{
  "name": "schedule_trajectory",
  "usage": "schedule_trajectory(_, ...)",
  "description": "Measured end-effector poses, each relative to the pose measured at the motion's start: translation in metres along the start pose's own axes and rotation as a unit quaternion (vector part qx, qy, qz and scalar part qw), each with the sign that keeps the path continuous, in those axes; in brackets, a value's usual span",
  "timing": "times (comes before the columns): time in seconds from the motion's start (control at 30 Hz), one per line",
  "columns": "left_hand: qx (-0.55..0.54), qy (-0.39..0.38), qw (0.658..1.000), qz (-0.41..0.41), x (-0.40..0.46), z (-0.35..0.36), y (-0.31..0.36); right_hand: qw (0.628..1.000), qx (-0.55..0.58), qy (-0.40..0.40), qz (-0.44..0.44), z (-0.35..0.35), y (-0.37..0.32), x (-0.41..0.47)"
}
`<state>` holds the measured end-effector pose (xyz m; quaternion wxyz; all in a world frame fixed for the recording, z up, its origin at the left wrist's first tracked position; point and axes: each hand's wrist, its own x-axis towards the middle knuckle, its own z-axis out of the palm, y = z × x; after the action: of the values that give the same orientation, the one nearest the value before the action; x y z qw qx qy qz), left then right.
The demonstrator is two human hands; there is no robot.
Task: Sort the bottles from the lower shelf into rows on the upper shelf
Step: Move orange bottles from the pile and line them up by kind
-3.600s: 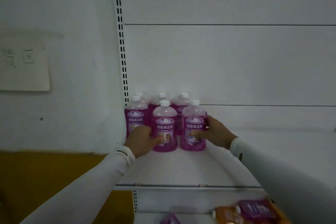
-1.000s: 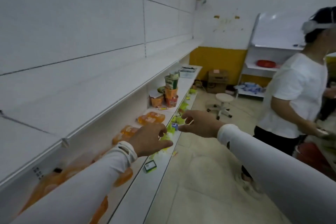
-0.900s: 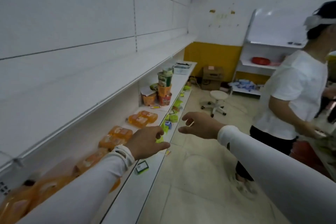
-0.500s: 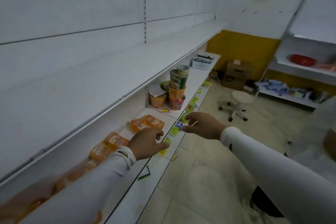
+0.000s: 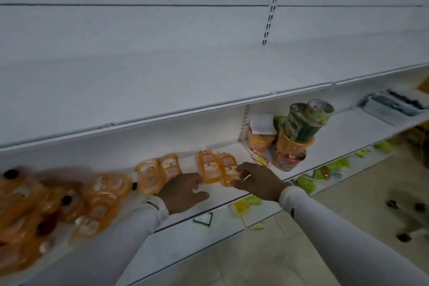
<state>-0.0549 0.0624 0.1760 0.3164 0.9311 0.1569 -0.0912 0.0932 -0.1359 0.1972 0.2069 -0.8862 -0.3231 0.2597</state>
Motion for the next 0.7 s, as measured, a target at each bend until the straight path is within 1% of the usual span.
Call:
schedule_trajectory(0.13,-0.036,0.023,0.997,-0.067,0.011,0.021,0.002,0.998,0.002,-0.049,-0.026,-0.002,0.033,0.032)
schedule_trajectory(0.27,-0.048,0.035,0.993,-0.099,0.034,0.04,-0.004,0.996,0.002,-0.087,-0.027,0.005,0.059,0.058)
schedule_trajectory(0.43,-0.043,0.028,0.994,-0.101,0.084,0.055,-0.018,0.996,0.011,-0.09,-0.012,0.011,0.09,0.096)
schedule_trajectory(0.53,-0.044,0.035,0.993,-0.105,0.115,0.063,-0.029,0.996,0.002,-0.091,-0.02,0.015,0.107,0.124)
schedule_trajectory(0.63,-0.029,0.027,0.992,-0.12,0.145,0.073,-0.041,0.995,0.001,-0.093,-0.021,0.021,0.123,0.152)
schedule_trajectory(0.7,-0.038,0.027,0.99,-0.132,0.162,0.079,-0.046,0.995,-0.004,-0.095,-0.019,0.024,0.131,0.171)
